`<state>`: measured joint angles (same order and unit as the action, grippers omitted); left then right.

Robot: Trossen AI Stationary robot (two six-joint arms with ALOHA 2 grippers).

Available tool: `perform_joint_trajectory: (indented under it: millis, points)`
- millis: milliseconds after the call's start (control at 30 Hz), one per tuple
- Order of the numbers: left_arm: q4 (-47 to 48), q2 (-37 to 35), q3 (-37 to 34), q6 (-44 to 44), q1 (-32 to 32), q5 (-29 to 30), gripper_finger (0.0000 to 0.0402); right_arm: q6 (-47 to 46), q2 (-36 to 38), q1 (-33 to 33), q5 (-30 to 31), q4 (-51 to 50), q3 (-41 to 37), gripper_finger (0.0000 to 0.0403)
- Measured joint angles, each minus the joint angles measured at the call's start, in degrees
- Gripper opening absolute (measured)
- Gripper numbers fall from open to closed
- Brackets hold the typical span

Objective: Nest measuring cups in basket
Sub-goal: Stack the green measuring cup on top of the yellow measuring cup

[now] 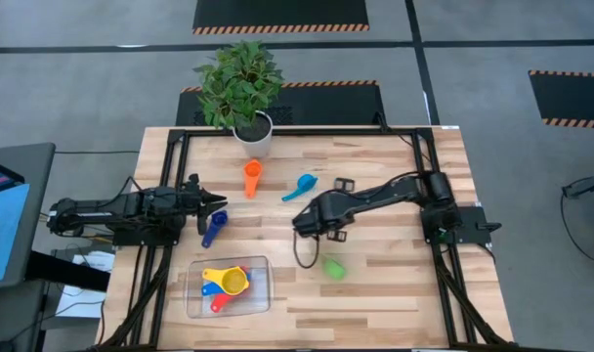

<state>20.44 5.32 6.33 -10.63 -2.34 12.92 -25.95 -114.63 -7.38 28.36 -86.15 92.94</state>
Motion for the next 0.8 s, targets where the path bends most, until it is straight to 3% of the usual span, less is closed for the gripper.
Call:
perform_joint_trajectory:
  millis: [233,433,567,800]
  points:
    - [-0.03,0.72,0.00,-0.02,-0.01,0.05,0.0062,-16.52,15.21,-4.64,-4.58,9.76,-19.63,0.0090]
    - [-0.10,0.70,0.00,-0.02,-0.01,0.05,0.0062,-24.15,24.68,-13.85,-9.15,31.54,-32.96,0.0084]
    - [-0.13,0.70,0.00,-0.02,-0.01,0.08,0.0062,-22.33,26.92,-19.21,-9.34,47.00,-37.38,0.0082]
    - [-0.14,0.70,0.00,-0.59,0.00,0.09,0.0062,-22.18,26.84,-24.80,-7.30,61.22,-37.62,0.0082]
